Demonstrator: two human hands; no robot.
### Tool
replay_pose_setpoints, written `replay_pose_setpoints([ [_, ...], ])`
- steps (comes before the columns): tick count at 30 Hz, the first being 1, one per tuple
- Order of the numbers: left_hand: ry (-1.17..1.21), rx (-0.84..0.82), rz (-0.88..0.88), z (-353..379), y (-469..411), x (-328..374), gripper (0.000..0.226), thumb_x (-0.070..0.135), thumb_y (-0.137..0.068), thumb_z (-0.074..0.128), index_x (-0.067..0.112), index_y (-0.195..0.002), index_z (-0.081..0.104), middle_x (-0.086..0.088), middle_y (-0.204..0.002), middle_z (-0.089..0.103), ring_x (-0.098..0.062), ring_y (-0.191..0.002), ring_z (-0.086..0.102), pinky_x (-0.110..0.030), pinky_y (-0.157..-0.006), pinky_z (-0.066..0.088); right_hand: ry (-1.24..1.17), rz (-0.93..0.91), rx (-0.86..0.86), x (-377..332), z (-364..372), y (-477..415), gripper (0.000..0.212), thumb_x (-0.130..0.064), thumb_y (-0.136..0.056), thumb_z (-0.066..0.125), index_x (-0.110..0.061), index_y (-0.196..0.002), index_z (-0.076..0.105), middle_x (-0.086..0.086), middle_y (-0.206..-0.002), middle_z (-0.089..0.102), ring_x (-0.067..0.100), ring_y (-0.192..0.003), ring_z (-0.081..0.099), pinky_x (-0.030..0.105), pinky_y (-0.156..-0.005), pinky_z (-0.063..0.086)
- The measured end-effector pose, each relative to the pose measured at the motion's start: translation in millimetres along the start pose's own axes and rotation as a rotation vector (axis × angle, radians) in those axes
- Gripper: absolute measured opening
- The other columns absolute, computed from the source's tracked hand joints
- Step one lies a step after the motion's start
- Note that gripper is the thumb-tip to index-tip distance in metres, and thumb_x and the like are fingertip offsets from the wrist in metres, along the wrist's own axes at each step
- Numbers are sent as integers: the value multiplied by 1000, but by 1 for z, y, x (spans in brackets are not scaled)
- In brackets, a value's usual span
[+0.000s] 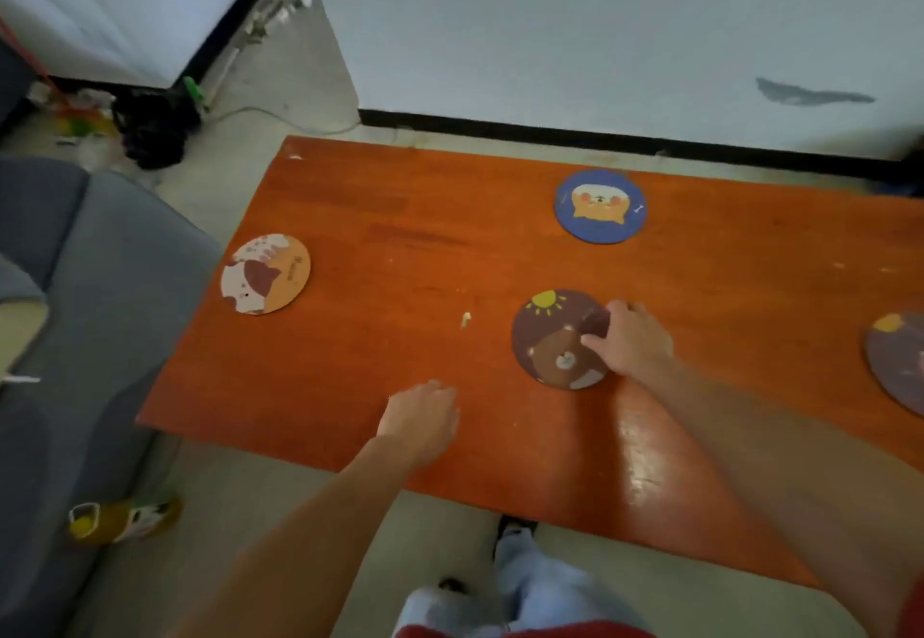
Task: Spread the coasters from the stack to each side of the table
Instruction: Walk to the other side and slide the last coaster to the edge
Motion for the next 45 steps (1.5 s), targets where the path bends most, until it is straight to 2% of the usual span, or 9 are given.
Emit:
replay_pose_setpoints([
  [7, 14, -31, 39, 11, -9, -7, 22, 26, -97, 41, 14, -103, 58, -7, -106, 60, -26, -93, 60, -38, -73, 49, -220, 238, -46, 3, 11, -22, 89, -44, -72, 81, -8, -139, 34, 17, -132, 55, 39, -118, 54, 43, -78, 48],
  [10, -12, -30, 67, 10, -9, -9, 23, 26, -98, 41, 14, -105, 59, -6, -106, 59, -25, -94, 60, -37, -73, 49, -305, 245, -39, 6, 12, -13, 64, -41, -82, 72, -8, -132, 50, 14, -126, 59, 35, -113, 57, 39, -79, 47],
  [13, -33, -22, 126, 8, -6, -11, 23, 25, -98, 41, 13, -105, 59, -7, -107, 59, -27, -96, 59, -37, -73, 47, -484, 245, 6, 8, 17, 14, 25, -34, -86, 62, -9, -87, 64, 13, -84, 63, 31, -77, 61, 36, -62, 44],
  [18, -65, -17, 228, 15, -1, -8, 23, 26, -97, 41, 13, -105, 57, -8, -108, 58, -29, -99, 59, -40, -75, 47, -946, 304, 90, 15, 46, 74, 12, -14, -95, 58, -6, -87, 62, 14, -80, 64, 26, -62, 54, 34, -47, 45],
  [22, -67, -30, 269, 33, 3, -9, 25, 26, -97, 42, 13, -110, 58, -8, -113, 56, -28, -109, 54, -41, -81, 47, -1026, 316, 86, 24, 78, 116, 11, -16, -95, 60, -14, -84, 63, 2, -74, 62, 18, -59, 55, 22, -38, 42],
  [29, -76, 27, 275, 39, 6, -15, 26, 26, -97, 42, 15, -114, 59, -6, -117, 56, -25, -114, 50, -38, -83, 47, -1104, 357, 81, 21, 131, 152, 19, -15, -95, 60, -19, -76, 61, 5, -62, 56, 13, -41, 47, 24, -35, 39],
  [35, -109, 125, 279, 42, -2, -8, 28, 24, -95, 44, 11, -114, 59, -10, -119, 53, -28, -111, 48, -40, -85, 46, -884, 313, 128, 28, 136, 167, 16, -21, -92, 59, -7, -96, 65, 16, -81, 67, 31, -63, 63, 47, -58, 56],
  [41, -65, 178, 234, 64, -15, 4, 44, 32, -98, 41, 12, -138, 44, -15, -153, 31, -33, -141, 25, -48, -109, 29, -36, 184, 172, 30, 118, 168, 44, -55, -84, 59, -13, -98, 57, 6, -85, 66, 31, -83, 64, 32, -58, 35],
  [45, -87, 150, 167, 92, -12, -3, 57, 44, -100, 26, 18, -151, 20, -13, -161, 9, -31, -148, 3, -47, -119, 10, 108, 46, 336, 41, 107, 154, 59, -58, -83, 56, -17, -125, 49, 9, -115, 59, 31, -108, 52, 40, -74, 45],
])
Point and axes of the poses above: each hand's wrist, its own y-axis away from the middle knuckle, its own z-axis out of the palm, x = y × z, the point moved 4 cm from there along -y, towards the middle knuckle
